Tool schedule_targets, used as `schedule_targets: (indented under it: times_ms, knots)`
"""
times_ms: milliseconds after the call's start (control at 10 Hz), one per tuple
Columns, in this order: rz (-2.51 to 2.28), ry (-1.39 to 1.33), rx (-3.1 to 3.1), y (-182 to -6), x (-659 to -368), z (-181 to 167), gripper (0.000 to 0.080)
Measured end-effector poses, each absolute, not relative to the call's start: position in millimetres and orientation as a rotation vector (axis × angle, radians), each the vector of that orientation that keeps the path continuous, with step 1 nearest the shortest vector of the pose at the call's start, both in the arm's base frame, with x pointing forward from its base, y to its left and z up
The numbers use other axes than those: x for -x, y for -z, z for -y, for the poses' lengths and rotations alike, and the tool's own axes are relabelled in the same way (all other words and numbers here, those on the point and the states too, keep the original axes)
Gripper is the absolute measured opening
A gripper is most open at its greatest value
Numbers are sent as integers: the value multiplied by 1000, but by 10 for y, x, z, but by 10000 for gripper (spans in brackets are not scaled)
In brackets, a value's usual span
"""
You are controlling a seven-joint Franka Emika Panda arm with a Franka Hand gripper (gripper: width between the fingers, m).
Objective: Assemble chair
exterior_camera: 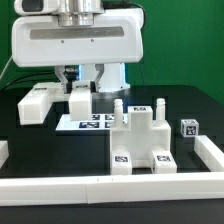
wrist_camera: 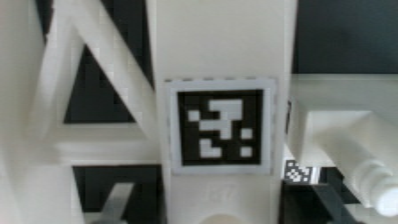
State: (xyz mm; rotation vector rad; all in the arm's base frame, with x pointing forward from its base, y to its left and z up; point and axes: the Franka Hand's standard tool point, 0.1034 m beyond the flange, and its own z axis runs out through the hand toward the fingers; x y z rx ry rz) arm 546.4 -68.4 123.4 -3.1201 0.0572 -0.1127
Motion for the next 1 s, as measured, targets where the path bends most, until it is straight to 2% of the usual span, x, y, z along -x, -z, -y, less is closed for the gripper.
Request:
schedule_targets:
  times_ms: [100, 200, 500, 1000]
  knots:
    - [-53, 113, 3120, -1239, -5470, 669, 284]
    - [-40, 106, 3137, -1322, -5519, 543, 284]
    - [-17, 124, 3121, -1497, -5572, 21, 284]
    - [-10, 123, 3125, -1456, -5564, 8, 284]
